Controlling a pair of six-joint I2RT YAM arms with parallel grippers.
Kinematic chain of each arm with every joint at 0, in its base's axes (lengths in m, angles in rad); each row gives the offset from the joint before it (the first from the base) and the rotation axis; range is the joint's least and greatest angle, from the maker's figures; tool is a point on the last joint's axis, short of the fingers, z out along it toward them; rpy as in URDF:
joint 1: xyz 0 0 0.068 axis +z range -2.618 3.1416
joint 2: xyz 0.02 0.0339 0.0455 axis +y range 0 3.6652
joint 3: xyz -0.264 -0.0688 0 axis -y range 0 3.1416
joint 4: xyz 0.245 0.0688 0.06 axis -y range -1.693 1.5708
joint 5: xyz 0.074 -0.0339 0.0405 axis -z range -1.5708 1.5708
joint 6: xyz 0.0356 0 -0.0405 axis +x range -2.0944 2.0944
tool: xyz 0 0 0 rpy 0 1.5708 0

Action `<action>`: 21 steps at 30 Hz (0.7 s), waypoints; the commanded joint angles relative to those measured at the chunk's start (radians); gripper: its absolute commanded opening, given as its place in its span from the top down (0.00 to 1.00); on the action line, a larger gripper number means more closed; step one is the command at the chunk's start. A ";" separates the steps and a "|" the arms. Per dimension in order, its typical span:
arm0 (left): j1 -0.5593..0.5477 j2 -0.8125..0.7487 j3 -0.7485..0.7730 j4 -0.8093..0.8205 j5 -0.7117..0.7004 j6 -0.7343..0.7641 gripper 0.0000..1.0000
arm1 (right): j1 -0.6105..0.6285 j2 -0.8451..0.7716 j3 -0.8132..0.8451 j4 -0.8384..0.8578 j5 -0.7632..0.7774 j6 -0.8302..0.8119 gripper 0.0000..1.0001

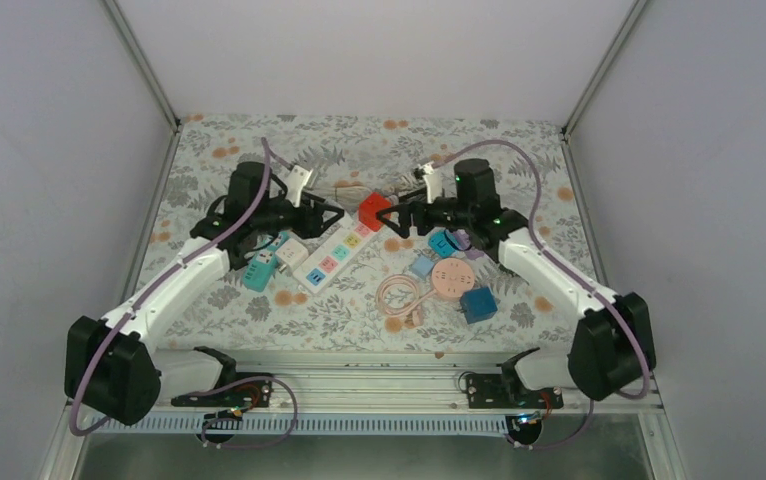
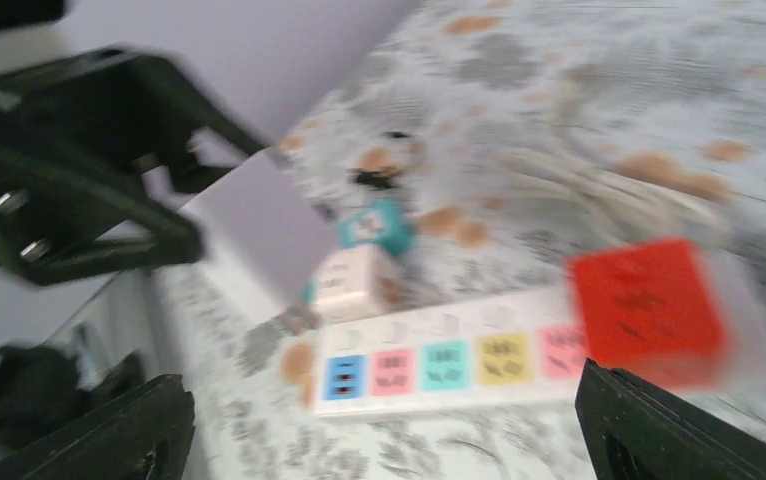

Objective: Insert the plug

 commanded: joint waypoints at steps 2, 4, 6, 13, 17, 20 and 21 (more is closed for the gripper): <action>-0.109 0.000 -0.042 0.063 -0.375 0.033 0.53 | -0.021 -0.138 -0.111 0.056 0.499 0.171 0.02; -0.150 0.018 -0.055 0.082 -0.427 0.042 0.53 | -0.024 -0.174 -0.142 0.056 0.596 0.209 0.02; -0.183 0.044 -0.071 0.108 -0.475 0.062 0.53 | -0.027 -0.213 -0.178 0.073 0.644 0.242 0.02; -0.224 0.169 -0.092 0.192 -0.654 0.098 0.53 | -0.036 -0.295 -0.264 0.126 0.664 0.307 0.01; -0.226 0.197 -0.126 0.300 -0.654 0.109 0.53 | -0.038 -0.293 -0.266 0.105 0.669 0.313 0.01; -0.227 0.235 -0.115 0.302 -0.672 0.131 0.53 | -0.037 -0.299 -0.270 0.095 0.677 0.320 0.02; -0.226 0.247 -0.109 0.298 -0.672 0.139 0.53 | -0.037 -0.302 -0.273 0.096 0.676 0.319 0.02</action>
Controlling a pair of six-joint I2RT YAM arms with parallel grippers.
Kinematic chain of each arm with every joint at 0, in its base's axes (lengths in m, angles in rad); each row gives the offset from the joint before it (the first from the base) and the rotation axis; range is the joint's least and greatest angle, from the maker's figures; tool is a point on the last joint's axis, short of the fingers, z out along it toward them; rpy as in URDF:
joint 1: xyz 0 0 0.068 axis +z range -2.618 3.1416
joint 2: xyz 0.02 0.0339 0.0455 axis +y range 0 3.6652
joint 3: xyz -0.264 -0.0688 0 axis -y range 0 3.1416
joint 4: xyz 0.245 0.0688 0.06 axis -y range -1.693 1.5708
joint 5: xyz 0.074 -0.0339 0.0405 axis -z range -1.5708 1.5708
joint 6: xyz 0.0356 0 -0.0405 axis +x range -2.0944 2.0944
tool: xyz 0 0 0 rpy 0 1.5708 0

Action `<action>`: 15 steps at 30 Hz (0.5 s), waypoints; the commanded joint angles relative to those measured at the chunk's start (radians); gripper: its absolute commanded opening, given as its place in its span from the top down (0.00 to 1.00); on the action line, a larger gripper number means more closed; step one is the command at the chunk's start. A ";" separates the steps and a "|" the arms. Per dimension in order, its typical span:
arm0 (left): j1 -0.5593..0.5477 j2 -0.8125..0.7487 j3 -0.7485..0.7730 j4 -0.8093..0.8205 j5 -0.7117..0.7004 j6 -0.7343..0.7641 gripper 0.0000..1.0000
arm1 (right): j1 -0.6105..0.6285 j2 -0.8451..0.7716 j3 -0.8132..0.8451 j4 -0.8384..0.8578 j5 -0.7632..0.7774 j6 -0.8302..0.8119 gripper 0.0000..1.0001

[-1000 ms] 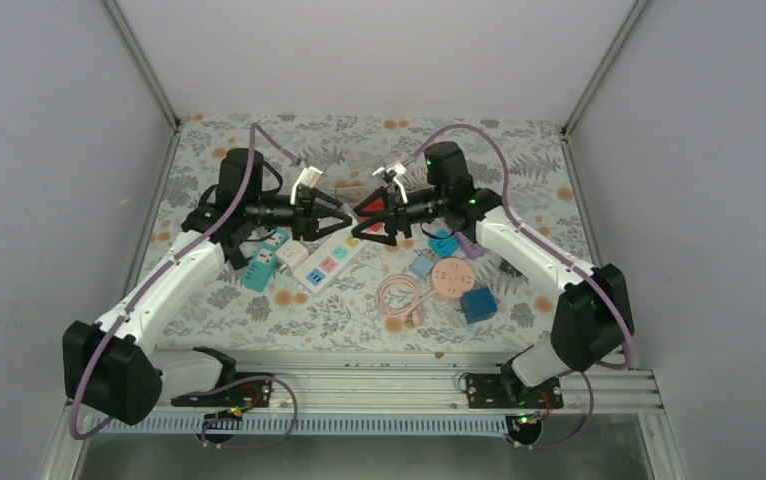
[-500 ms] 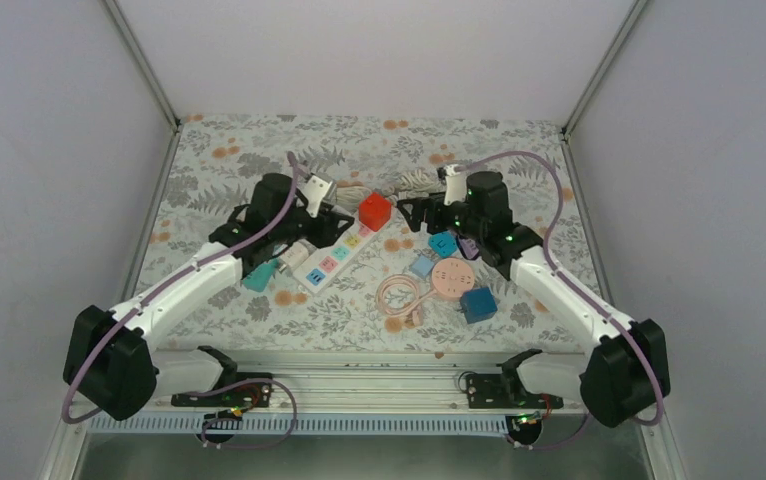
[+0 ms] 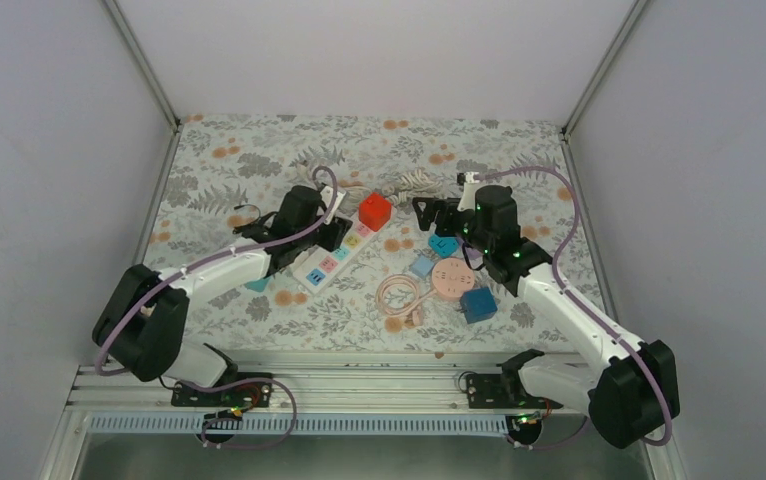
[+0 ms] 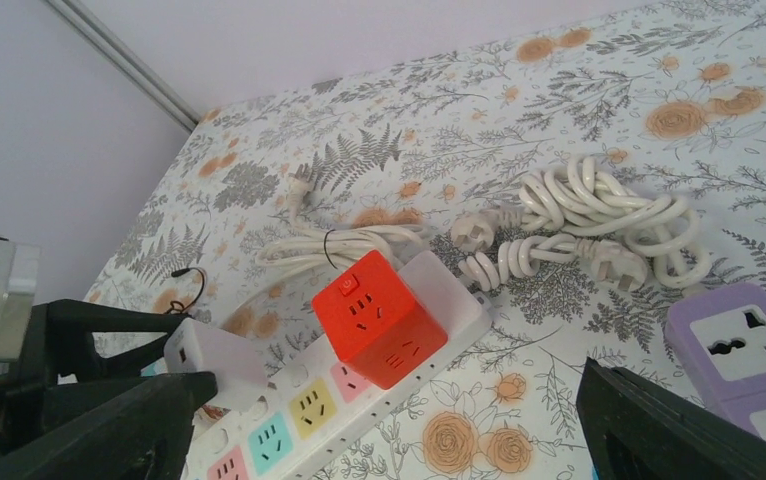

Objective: Insert the plug

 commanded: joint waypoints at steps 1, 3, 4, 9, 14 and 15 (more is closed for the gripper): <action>-0.007 0.047 0.019 0.082 -0.034 0.052 0.53 | -0.011 -0.019 -0.016 0.017 0.040 0.028 0.02; -0.007 0.071 0.029 0.065 -0.019 0.060 0.53 | -0.012 -0.018 -0.017 0.018 0.040 0.028 0.02; -0.007 0.080 0.032 0.059 -0.015 0.062 0.53 | -0.012 -0.016 -0.014 0.016 0.039 0.028 0.01; -0.007 0.100 0.024 0.065 -0.024 0.052 0.54 | -0.012 -0.001 -0.013 0.013 0.035 0.027 0.02; -0.008 0.100 0.022 0.086 -0.031 0.056 0.54 | -0.013 0.009 -0.013 0.019 0.026 0.031 0.02; -0.007 0.103 0.028 0.080 -0.026 0.060 0.54 | -0.013 0.012 -0.013 0.019 0.026 0.032 0.02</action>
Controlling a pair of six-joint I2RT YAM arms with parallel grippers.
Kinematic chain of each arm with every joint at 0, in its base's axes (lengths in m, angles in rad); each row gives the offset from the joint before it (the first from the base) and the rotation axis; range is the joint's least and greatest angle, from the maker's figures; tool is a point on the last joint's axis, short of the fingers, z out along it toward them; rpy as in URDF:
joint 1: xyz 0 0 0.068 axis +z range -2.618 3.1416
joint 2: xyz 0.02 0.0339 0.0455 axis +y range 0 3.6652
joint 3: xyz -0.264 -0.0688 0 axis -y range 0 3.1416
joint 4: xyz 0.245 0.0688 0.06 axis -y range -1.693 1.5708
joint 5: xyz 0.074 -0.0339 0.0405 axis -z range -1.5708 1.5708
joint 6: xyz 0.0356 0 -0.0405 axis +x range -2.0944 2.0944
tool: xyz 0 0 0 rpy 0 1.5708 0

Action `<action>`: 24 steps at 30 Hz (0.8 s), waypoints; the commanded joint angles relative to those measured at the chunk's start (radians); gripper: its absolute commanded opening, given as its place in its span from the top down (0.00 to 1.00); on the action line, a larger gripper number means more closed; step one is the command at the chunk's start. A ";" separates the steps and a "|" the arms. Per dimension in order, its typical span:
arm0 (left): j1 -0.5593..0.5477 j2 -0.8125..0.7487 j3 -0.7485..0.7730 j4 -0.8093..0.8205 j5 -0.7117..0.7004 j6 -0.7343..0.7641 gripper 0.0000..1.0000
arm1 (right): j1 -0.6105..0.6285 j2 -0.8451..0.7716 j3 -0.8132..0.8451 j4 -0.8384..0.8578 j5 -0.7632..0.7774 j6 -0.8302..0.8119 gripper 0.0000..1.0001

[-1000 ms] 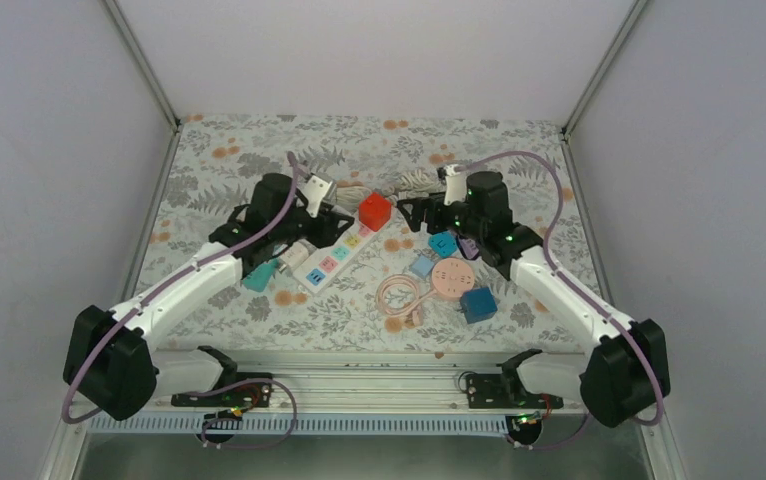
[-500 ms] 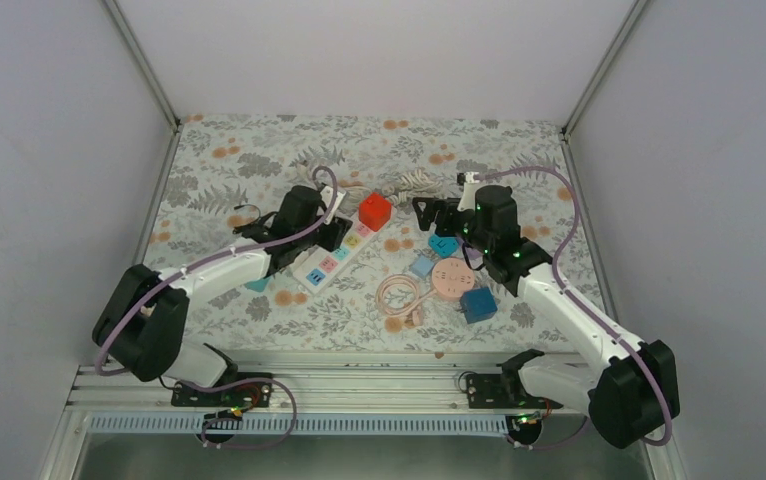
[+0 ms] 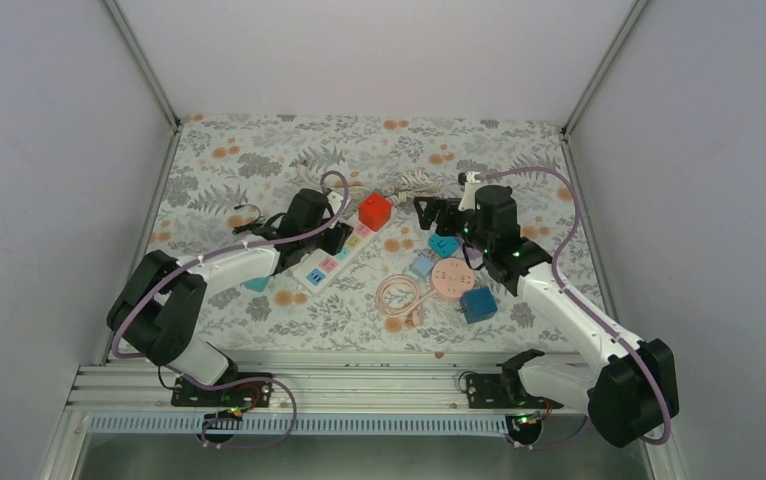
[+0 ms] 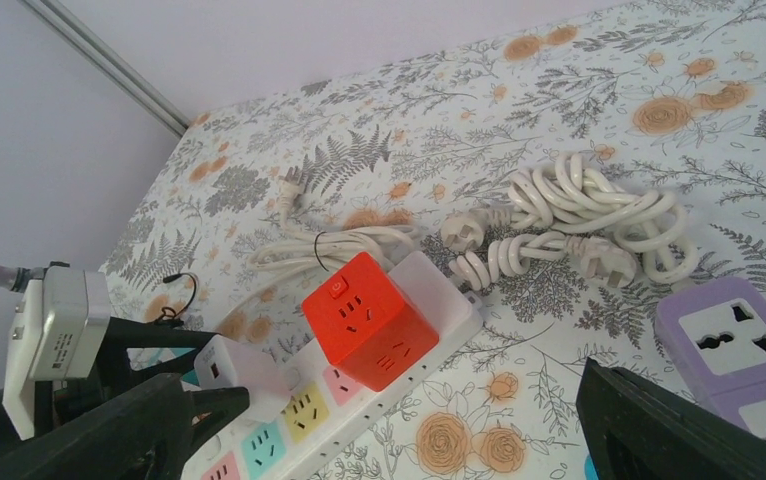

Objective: Insert the plug

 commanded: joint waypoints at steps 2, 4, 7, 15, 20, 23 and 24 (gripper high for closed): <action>-0.004 0.017 0.047 0.014 0.002 0.025 0.54 | -0.008 0.013 -0.012 0.019 0.011 0.019 0.02; -0.005 0.028 0.066 -0.009 0.002 0.024 0.54 | -0.008 0.017 -0.012 0.016 0.013 0.020 0.02; -0.005 0.024 0.053 -0.007 0.009 0.018 0.54 | -0.009 0.020 -0.012 0.013 0.017 0.017 0.02; -0.019 0.056 0.057 -0.023 0.012 0.012 0.54 | -0.009 0.031 -0.015 0.005 0.018 0.016 0.02; -0.031 0.077 0.055 -0.026 -0.025 0.005 0.54 | -0.009 0.030 -0.019 0.004 0.020 0.019 0.02; -0.037 0.080 0.054 -0.031 -0.048 0.008 0.54 | -0.010 0.032 -0.019 0.002 0.020 0.019 0.02; -0.040 0.082 0.055 -0.039 -0.059 0.008 0.54 | -0.010 0.030 -0.020 0.002 0.021 0.018 0.02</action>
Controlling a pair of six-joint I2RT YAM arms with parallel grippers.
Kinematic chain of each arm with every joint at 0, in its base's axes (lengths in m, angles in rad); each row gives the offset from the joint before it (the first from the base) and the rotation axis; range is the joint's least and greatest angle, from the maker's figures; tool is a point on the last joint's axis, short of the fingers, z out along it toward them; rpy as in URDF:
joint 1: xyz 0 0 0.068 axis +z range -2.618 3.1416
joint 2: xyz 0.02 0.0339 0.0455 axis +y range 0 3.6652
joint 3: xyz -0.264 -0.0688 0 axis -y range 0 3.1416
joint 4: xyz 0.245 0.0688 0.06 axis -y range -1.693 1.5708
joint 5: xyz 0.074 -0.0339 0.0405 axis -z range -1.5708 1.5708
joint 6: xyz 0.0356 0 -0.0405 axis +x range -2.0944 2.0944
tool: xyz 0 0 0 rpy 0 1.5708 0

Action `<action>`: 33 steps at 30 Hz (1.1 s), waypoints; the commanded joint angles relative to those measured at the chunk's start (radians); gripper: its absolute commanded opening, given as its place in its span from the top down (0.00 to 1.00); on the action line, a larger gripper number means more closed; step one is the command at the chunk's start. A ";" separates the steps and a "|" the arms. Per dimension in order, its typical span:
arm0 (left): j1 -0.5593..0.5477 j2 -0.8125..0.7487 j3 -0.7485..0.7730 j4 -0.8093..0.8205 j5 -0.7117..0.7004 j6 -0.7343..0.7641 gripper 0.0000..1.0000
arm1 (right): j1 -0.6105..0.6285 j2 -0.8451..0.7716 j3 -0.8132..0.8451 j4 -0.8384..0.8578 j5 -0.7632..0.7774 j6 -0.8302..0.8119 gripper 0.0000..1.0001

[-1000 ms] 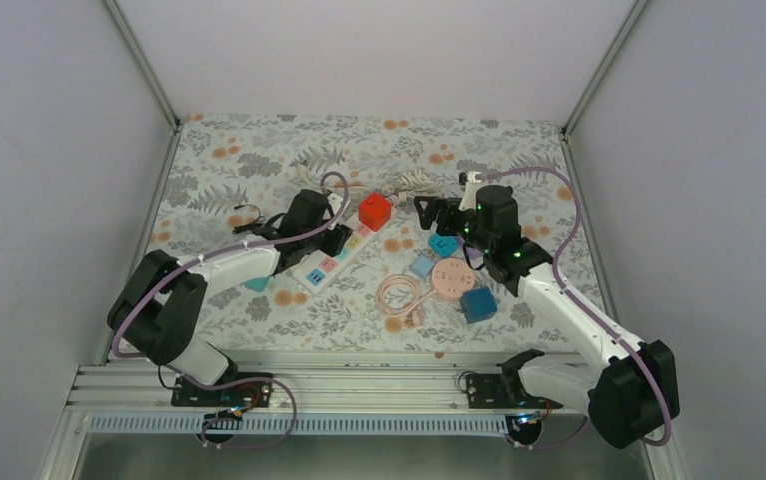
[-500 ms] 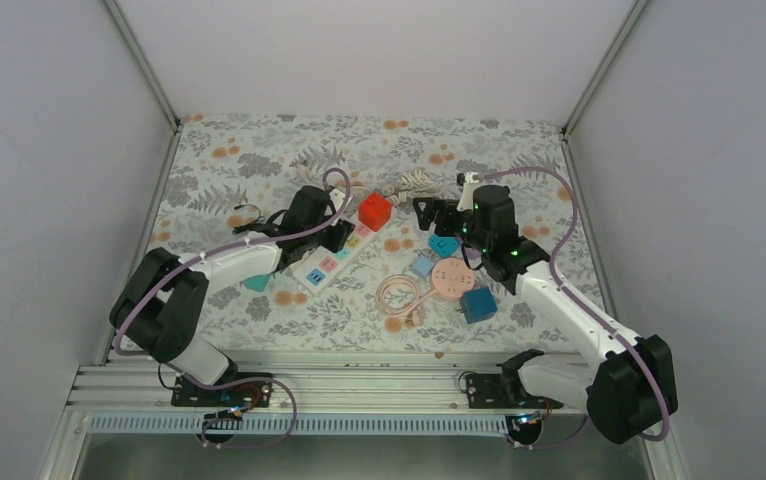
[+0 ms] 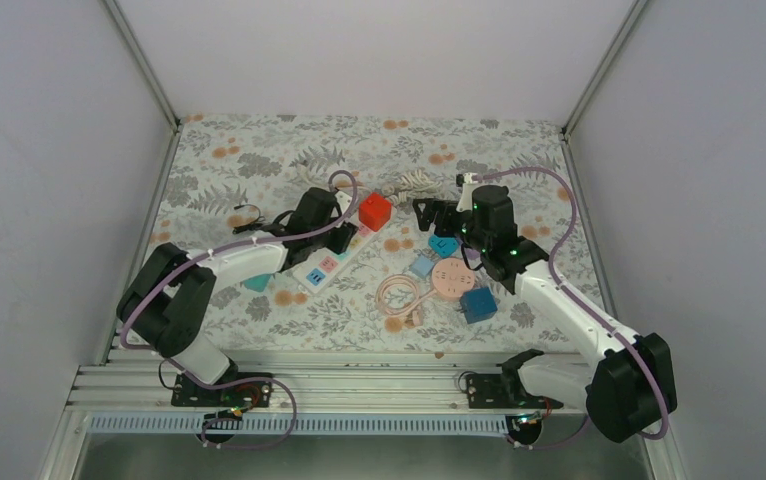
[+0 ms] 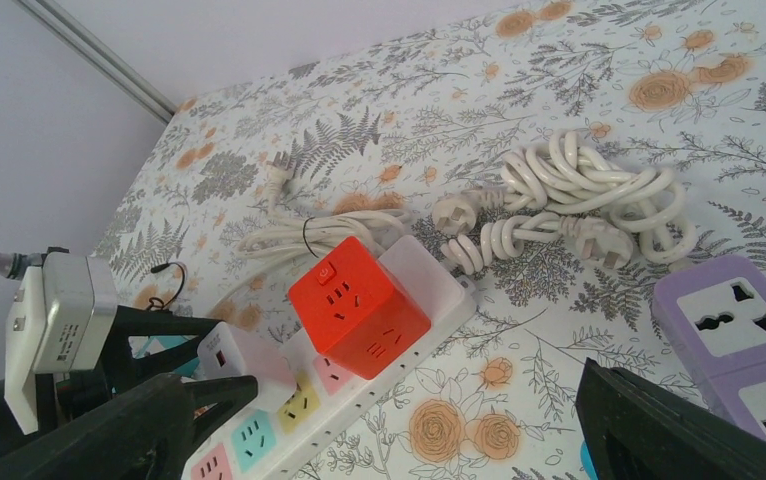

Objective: Insert the plug

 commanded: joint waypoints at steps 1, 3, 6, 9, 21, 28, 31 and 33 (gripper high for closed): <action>-0.019 0.029 0.013 -0.039 -0.048 -0.001 0.54 | -0.009 0.004 -0.018 0.008 0.021 0.011 0.02; -0.022 0.028 0.016 -0.057 -0.076 0.002 0.54 | -0.009 0.003 -0.018 0.007 0.023 0.010 0.02; -0.022 0.033 0.034 -0.093 -0.114 0.012 0.54 | -0.009 0.004 -0.017 0.005 0.025 0.009 0.02; -0.024 0.031 0.042 -0.108 -0.095 0.006 0.54 | -0.009 0.006 -0.019 0.005 0.024 0.008 0.02; -0.022 0.054 0.039 -0.083 -0.089 0.015 0.54 | -0.010 0.006 -0.020 -0.001 0.017 0.009 0.02; -0.024 0.069 0.053 -0.038 -0.056 0.018 0.54 | -0.012 0.010 -0.013 -0.007 0.017 0.002 0.02; -0.029 0.054 0.017 -0.014 -0.068 0.007 0.54 | -0.012 0.006 -0.016 -0.006 0.020 0.002 0.02; -0.044 0.040 -0.016 0.007 -0.098 -0.003 0.54 | -0.013 0.006 -0.018 -0.003 0.020 0.002 0.02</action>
